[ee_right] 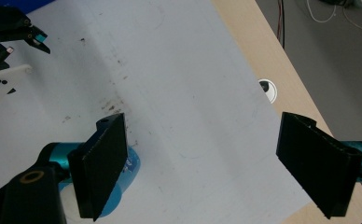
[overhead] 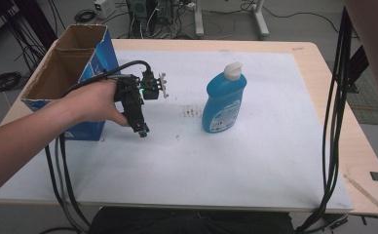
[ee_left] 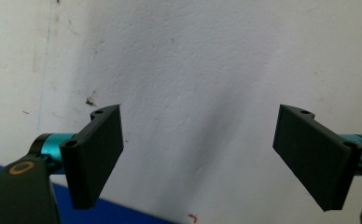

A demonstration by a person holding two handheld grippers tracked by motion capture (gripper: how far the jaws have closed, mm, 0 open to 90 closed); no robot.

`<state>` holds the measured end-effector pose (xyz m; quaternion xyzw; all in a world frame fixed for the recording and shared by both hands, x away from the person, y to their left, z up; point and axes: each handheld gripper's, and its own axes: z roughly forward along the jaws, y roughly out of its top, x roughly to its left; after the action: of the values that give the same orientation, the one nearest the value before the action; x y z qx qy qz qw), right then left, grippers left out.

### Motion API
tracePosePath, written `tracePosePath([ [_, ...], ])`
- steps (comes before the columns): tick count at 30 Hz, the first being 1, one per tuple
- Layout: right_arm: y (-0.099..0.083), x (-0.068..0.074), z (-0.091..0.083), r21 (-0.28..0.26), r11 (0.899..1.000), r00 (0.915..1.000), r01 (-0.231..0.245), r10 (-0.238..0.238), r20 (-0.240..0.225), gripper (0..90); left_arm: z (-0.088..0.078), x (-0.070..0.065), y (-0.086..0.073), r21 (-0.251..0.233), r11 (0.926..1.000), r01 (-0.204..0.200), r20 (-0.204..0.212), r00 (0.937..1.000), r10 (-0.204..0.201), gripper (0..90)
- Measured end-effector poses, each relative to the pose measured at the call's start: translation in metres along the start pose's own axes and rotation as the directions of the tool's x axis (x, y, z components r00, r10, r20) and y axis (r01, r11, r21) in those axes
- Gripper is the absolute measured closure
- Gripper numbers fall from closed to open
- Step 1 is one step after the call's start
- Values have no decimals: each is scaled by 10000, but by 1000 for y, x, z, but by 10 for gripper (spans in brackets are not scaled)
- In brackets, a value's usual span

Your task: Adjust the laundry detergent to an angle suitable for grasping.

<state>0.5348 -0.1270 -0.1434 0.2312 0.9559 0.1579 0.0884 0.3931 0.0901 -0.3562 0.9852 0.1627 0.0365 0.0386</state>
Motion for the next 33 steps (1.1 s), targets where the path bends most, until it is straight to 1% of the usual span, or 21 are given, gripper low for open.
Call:
tracePosePath([
  [8,-2,1,-3,28,10000,10000,-63,63,32,161,-4,-1,0,-52,10000,29,-90,10000,-30,161],
  [18,-5,1,-4,79,9999,10000,-66,66,73,161,-7,-2,2,-82,10000,-35,-121,9999,34,161],
  [19,-5,1,-3,79,9999,9999,-72,72,94,161,-10,-2,2,-210,9998,5,-149,9999,-8,161],
  [22,-5,1,-3,70,10000,9999,-66,65,107,161,-14,-2,3,-386,9992,62,-143,9999,-68,161],
  [24,-5,1,-4,45,10000,9999,-73,72,93,161,-18,-3,3,-433,9991,37,-145,9999,-44,161],
  [28,-5,1,-4,54,10000,9999,-77,76,121,161,-27,-3,4,-754,9971,65,-134,9999,-76,161],
  [33,-6,1,-5,-19,10000,9999,-68,68,144,161,-37,-3,6,-1333,9909,209,-187,9995,-236,161],
])
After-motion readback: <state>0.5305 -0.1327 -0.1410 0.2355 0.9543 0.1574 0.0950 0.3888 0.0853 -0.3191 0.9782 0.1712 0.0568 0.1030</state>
